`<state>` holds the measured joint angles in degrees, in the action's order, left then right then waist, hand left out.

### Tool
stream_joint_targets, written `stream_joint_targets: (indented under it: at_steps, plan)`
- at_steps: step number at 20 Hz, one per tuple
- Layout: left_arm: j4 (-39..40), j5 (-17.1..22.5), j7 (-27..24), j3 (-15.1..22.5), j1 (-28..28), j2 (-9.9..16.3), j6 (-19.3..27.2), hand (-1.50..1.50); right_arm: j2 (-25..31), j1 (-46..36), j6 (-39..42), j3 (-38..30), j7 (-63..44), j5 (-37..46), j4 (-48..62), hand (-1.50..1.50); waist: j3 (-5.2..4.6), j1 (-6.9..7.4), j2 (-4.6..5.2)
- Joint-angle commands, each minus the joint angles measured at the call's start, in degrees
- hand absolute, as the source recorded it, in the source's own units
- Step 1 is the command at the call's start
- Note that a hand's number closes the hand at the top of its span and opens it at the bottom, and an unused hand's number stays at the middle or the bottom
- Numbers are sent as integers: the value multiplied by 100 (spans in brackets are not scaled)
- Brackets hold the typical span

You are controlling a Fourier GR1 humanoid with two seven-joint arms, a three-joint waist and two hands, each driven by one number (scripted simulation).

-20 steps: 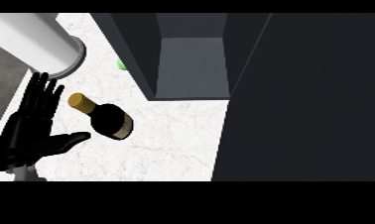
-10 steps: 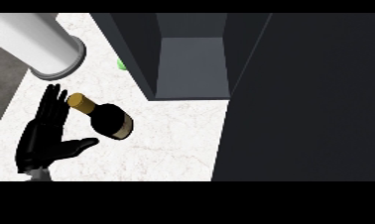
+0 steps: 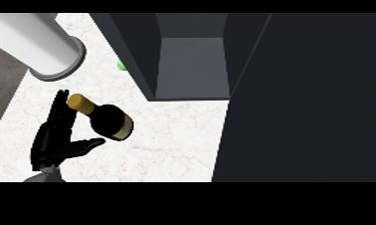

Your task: Pick up the wine, place it into the cabinet and close the cabinet

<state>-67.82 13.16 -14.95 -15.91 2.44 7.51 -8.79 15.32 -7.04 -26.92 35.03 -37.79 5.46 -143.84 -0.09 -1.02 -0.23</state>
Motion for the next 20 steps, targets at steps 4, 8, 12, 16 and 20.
stream_joint_targets:
  at_steps: [4,8,12,16,20]
  plan:
    - [847,274,-91,-25,365,-14,-481,-150,185,138,-114,219,-501,729,-1078,-150,-2,-17,-5]
    - [1516,330,-538,-118,408,97,-915,-150,457,233,-64,20,-449,549,-1261,-150,-2,-42,0]
    - [1966,-52,-1021,127,636,-372,-481,-150,317,113,-282,296,-394,803,-1041,-150,-5,-47,-3]
    - [2076,148,-1035,15,614,-5,-993,-150,530,289,-146,103,-251,558,-1118,-150,5,19,3]
    - [2121,140,-1232,17,872,-274,-630,-150,524,315,-177,140,-176,535,-989,-150,5,34,6]
